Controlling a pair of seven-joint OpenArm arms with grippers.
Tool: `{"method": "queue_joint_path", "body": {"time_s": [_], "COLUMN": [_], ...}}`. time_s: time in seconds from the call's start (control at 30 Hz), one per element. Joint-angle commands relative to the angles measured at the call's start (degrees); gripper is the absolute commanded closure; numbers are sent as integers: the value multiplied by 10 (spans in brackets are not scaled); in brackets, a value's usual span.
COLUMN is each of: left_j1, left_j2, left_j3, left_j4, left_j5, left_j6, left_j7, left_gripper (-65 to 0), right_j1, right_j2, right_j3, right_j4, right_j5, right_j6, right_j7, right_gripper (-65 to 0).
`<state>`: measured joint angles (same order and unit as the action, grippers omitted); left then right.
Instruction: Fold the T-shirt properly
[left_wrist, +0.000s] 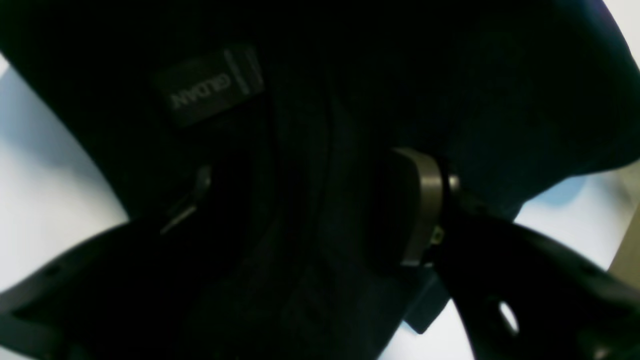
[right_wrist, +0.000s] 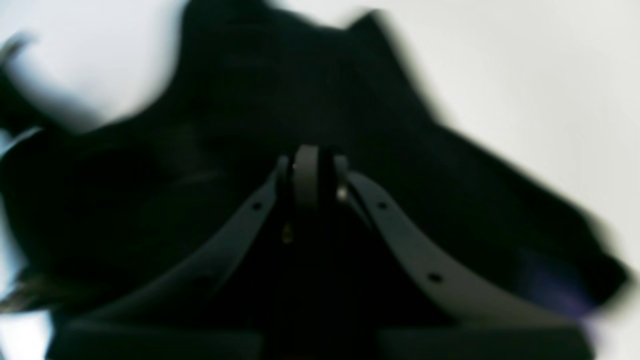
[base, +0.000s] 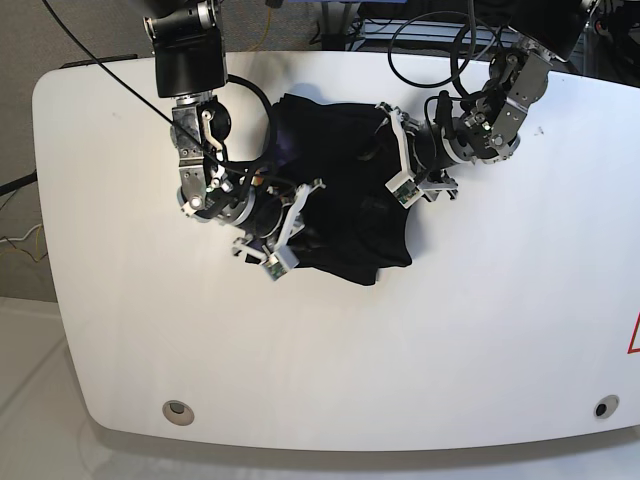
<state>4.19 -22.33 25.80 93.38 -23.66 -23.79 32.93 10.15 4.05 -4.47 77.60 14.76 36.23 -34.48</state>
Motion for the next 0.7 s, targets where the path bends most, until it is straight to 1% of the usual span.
{"method": "queue_joint_path", "body": {"time_s": [0.0,0.07,0.13,0.2,0.27,0.4,0.47,0.67], "left_j1": [-1,2,20,25,30,42,61,68], "left_j2": [-2,-2,-4,-3,-4,-3,-3,-1], "left_j3": [-4,-8,-47,-68,-86,-110,-134,-145], "left_j4": [18,22,60,82,97,111,126,121], "left_j5": [-8,-7,-6,-6,-4,-3,-7,-5], "left_j6": [4,10,7,3,-1,-7,-4,-2], "left_j7": [-5,-2,5,31,53,69,61,56], "left_gripper": [-271,-202,-135,-259,-345,-362,-384,-380], "right_j1": [18,19,6,-4,-16,-41,-69,-102], "right_j2": [0,-1,-2,-3,-4,-7,-4,-4], "right_j3": [20,27,10,-9,-30,-59,-74,-77], "right_j4": [0,-1,52,106,157,227,280,297], "right_j5": [9,11,24,36,44,44,34,30], "right_j6": [0,-1,6,10,13,11,4,-1], "right_j7": [24,26,-13,-47,-76,-115,-160,-176], "right_gripper": [-29,-29,-30,-31,-36,-52,-84,-124]}}
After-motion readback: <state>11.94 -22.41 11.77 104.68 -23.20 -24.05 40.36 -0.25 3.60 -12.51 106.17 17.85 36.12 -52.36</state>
